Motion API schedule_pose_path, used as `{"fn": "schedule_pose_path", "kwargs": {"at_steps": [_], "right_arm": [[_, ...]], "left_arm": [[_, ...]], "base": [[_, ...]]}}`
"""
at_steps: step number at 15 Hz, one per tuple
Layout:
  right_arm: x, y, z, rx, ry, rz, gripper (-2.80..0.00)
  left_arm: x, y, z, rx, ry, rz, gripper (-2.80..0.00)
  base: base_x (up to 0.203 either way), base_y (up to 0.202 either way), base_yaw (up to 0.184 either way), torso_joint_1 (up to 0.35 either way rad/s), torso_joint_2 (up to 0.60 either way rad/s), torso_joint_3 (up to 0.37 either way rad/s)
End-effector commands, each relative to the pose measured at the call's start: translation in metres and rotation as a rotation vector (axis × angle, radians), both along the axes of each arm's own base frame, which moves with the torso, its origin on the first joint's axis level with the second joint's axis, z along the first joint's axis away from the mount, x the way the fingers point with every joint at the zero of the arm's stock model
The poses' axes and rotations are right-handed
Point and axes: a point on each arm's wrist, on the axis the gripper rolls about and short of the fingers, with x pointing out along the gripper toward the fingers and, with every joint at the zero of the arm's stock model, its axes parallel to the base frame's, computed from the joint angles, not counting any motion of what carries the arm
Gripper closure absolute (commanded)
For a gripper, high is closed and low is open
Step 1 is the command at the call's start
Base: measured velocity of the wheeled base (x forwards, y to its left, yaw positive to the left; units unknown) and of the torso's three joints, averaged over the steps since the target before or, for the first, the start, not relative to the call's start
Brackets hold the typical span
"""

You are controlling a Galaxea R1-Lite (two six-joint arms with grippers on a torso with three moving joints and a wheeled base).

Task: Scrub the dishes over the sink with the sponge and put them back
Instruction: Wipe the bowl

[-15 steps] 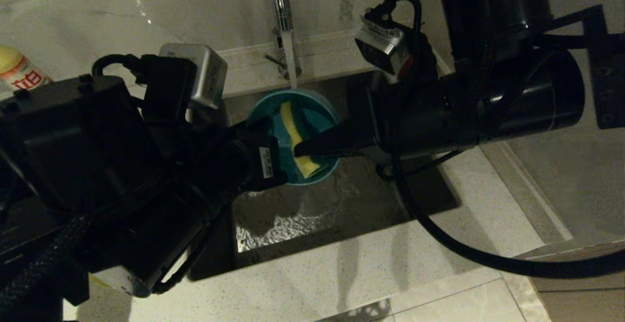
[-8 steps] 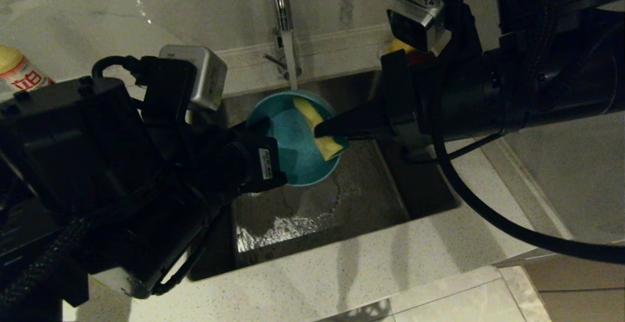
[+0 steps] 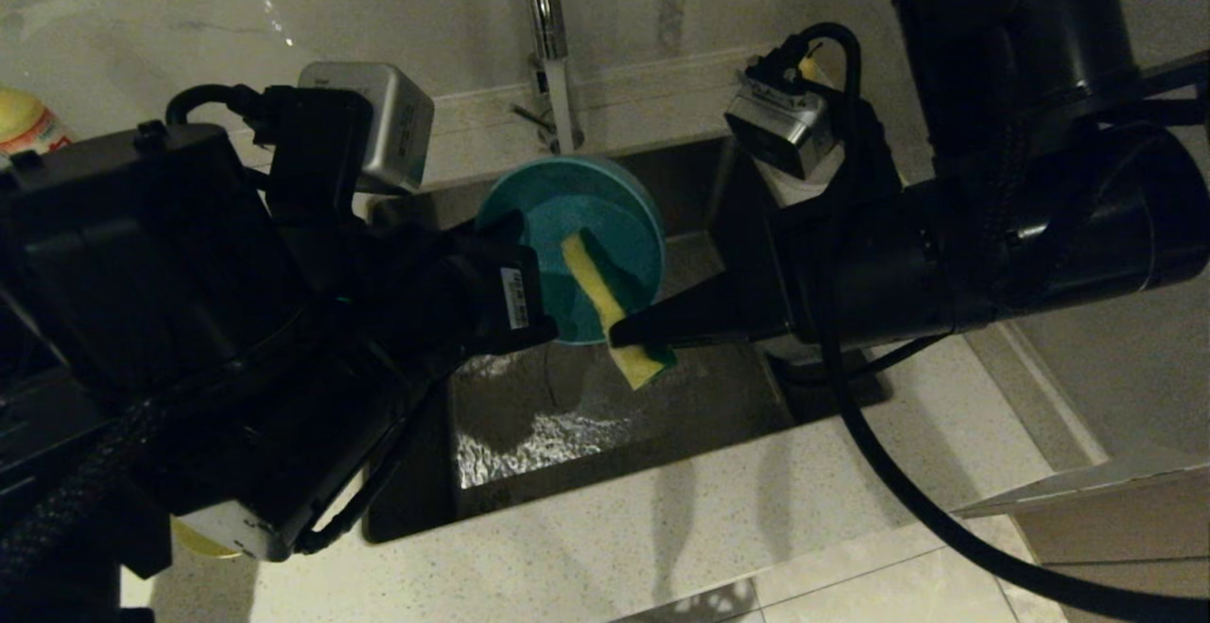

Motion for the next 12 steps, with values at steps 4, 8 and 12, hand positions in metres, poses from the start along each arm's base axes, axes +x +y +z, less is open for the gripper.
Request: {"fn": "schedule_pose_path", "kwargs": {"at_steps": [4,8,12], "right_arm": [[0.008,0.024,-0.009,0.023,-0.014,0.032,0.0],[-0.004,0.002,0.02,0.081,-0.079,-0.004,0.0],[-0.026,-0.031,0.048,0.138,-0.139,-0.036,0.0]], "left_arm": [[0.001,-0.001,0.0,-0.003,-0.001,0.003,0.0],[0.0,-0.001,-0.002,0.002,0.005,0.004,0.0],[0.002,-0.002,-0.006,0.012,0.016,0.009,0.0]], "base": [[0.0,0.0,0.0,0.0,0.0,0.0],[0.0,0.0,0.0,0.0,0.0,0.0],[0.0,0.0,0.0,0.0,0.0,0.0]]}}
